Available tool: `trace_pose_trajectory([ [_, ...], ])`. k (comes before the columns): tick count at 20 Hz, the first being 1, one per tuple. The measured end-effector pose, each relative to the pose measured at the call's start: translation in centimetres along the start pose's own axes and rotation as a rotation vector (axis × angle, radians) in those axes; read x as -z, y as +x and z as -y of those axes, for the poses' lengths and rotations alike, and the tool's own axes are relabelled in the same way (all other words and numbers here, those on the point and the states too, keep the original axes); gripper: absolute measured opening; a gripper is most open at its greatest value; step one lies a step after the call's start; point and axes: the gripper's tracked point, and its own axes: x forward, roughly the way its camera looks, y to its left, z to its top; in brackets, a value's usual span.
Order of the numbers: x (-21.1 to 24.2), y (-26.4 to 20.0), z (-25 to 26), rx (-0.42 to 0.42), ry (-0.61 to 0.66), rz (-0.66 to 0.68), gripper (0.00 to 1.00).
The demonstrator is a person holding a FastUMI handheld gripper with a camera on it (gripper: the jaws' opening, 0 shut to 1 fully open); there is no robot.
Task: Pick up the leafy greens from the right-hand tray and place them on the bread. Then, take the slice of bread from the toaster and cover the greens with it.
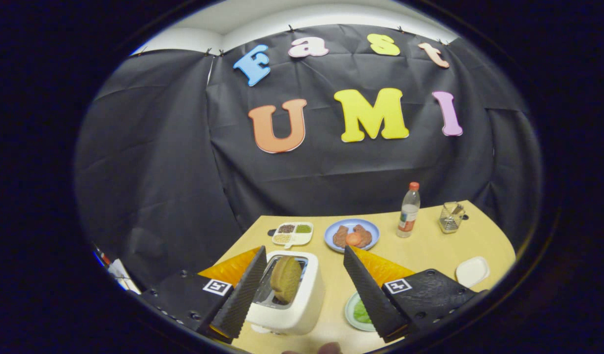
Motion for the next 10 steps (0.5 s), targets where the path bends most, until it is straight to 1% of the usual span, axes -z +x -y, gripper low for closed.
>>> trace_pose_trajectory([
  [5,3.1,3.6,-2.2,0.018,0.001,-0.053,0.96],
  [10,5.7,6.5,-2.5,0.053,-0.024,-0.081,0.96],
])
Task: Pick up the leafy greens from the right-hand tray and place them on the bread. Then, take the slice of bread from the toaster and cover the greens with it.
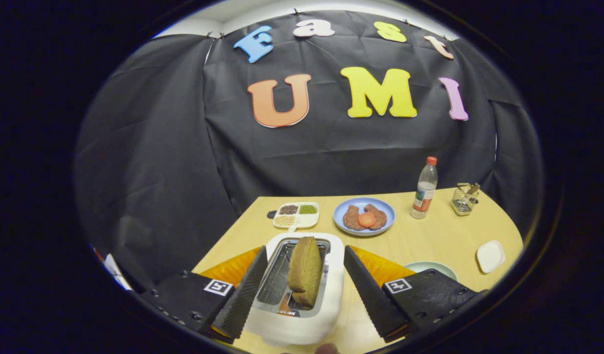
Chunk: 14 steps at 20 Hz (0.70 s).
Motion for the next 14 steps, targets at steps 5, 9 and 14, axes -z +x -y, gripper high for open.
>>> trace_pose_trajectory([
  [5,1.8,2.0,0.2,0.035,0.011,-0.048,0.7],
  [9,2.1,2.4,0.7,0.068,-0.003,-0.061,0.44],
  [14,1.5,2.3,0.6,0.054,0.007,-0.066,0.1],
])
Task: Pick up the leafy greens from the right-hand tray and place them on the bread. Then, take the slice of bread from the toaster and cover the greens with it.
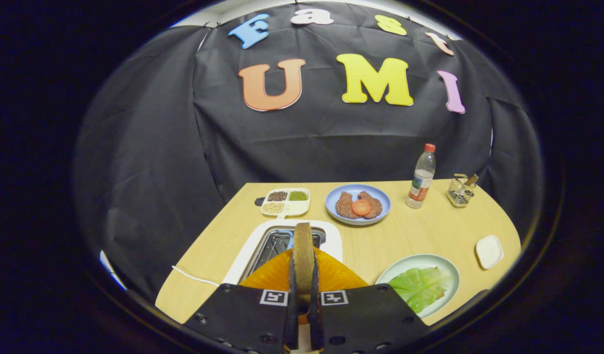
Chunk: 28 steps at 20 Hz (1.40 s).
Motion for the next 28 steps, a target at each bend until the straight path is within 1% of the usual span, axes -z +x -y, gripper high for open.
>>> trace_pose_trajectory([
  [3,-1.2,-0.7,-0.5,-0.042,0.012,0.007,0.09],
  [6,-3.4,-2.4,-0.6,-0.081,0.027,0.039,0.09],
  [10,-6.5,-5.2,0.5,-0.129,0.07,0.081,0.09],
  [15,-10.2,-8.2,4.4,-0.137,0.103,0.136,0.09],
  [18,-11.1,-9.4,7.7,-0.118,0.08,0.167,0.09],
  [21,-10.2,-9.1,11.3,-0.079,0.076,0.164,0.09],
  [23,-8.4,-8.2,13.3,-0.058,0.103,0.131,0.09],
  [26,-4.9,-6.2,15.1,-0.066,0.135,0.061,0.09],
  [28,-2.6,-5.0,16.1,-0.057,0.168,0.029,0.09],
])
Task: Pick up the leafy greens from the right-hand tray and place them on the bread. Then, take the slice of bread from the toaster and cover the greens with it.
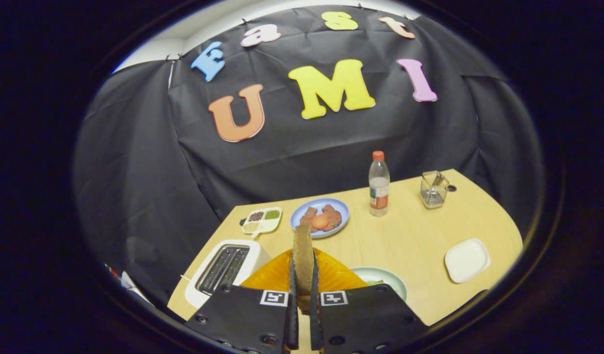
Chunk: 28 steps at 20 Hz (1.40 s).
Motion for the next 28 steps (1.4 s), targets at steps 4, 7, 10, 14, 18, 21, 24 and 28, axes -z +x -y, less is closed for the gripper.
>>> trace_pose_trajectory([
  [4,4.2,2.5,1.7,0.02,0.07,-0.068,0.09],
  [7,5.5,3.5,2.7,0.023,0.119,-0.074,0.09],
  [10,7.0,4.3,4.3,0.029,0.185,-0.071,0.09],
  [14,8.2,4.8,7.2,0.053,0.234,-0.063,0.09],
  [18,9.3,4.4,9.5,0.07,0.216,-0.059,0.09],
  [21,10.0,4.6,10.7,0.079,0.173,-0.056,0.09],
  [24,11.0,5.1,11.5,0.097,0.138,-0.064,0.23],
  [28,11.7,4.9,12.9,0.138,0.069,-0.086,0.4],
])
